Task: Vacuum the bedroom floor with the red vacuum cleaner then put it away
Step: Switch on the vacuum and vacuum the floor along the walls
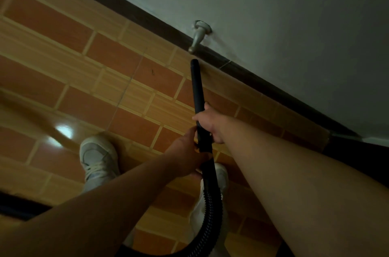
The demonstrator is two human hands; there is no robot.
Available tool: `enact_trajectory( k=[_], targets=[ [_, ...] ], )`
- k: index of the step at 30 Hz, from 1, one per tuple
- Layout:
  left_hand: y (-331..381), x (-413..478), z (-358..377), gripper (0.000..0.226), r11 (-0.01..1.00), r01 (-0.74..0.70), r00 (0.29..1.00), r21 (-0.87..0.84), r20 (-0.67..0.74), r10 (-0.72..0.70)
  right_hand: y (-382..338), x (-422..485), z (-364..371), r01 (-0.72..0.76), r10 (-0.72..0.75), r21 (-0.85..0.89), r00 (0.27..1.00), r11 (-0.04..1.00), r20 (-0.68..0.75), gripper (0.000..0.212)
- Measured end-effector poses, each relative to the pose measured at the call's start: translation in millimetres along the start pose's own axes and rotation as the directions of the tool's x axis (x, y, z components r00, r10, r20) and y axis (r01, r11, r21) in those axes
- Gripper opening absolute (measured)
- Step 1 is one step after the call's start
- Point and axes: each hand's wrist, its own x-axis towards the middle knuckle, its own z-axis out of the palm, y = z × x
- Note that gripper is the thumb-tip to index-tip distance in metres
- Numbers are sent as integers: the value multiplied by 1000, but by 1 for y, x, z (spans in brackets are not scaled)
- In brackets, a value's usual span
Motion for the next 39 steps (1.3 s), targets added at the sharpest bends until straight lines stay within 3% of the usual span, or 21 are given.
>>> enact_trajectory(
  k=[12,28,39],
  targets=[
    [13,-12,-67,93,988,-48,998,-147,-48,41,-78,-3,48,21,-23,-166,1000,986,-9,81],
    [30,-17,-149,96,891,-76,995,-448,-97,36,-177,-3,106,70,-90,-321,995,944,-49,75],
    [57,-27,-235,96,854,-130,979,-504,-202,30,-233,-13,151,141,-173,-428,984,893,-37,53]
  ],
)
